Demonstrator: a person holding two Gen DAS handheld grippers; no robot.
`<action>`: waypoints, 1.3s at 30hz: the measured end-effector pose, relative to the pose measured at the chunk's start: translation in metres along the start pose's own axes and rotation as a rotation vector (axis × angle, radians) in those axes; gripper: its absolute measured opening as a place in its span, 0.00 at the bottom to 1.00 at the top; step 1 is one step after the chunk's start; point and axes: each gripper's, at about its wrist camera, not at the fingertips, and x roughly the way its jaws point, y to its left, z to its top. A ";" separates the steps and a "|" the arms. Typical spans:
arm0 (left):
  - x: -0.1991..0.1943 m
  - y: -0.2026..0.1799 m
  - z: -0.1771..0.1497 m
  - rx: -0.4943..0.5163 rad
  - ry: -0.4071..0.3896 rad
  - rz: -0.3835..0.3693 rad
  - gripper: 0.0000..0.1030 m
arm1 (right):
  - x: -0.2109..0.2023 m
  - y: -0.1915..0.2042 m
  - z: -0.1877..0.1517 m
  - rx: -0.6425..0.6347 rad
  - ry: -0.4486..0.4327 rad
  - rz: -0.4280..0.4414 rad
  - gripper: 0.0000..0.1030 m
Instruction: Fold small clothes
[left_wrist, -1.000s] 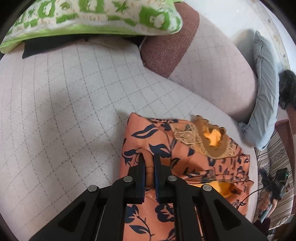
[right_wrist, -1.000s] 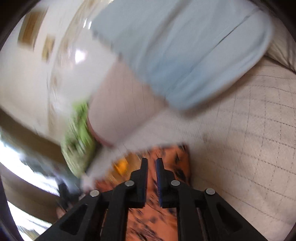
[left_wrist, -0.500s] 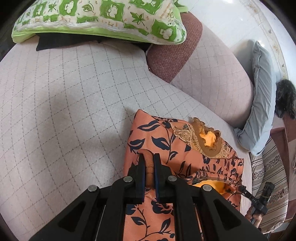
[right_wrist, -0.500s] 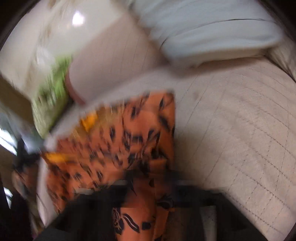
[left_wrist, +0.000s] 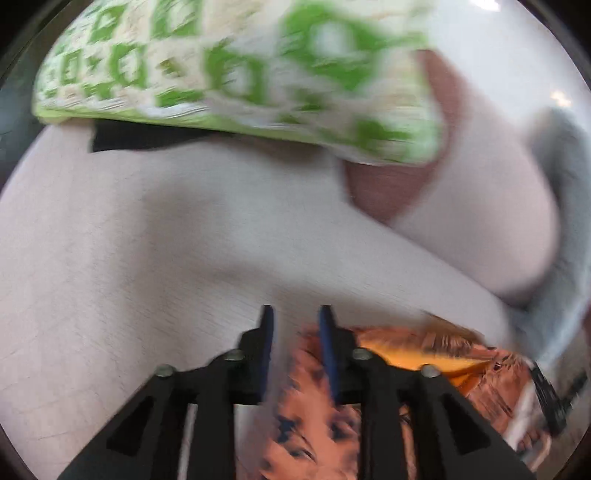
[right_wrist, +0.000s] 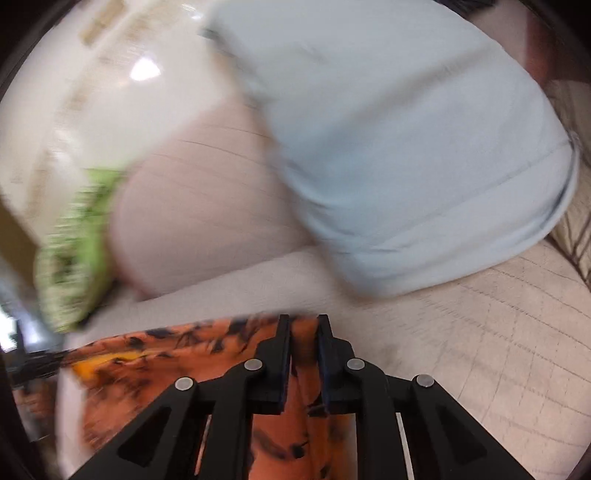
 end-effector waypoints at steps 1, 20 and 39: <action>0.001 0.008 0.000 -0.033 -0.022 0.009 0.31 | 0.012 -0.011 -0.003 0.045 0.030 0.011 0.15; -0.080 0.042 -0.218 -0.234 -0.098 -0.126 0.78 | -0.101 -0.062 -0.223 0.466 0.100 0.467 0.77; 0.001 0.023 -0.200 -0.301 0.037 -0.346 0.80 | -0.048 -0.022 -0.220 0.464 0.116 0.468 0.77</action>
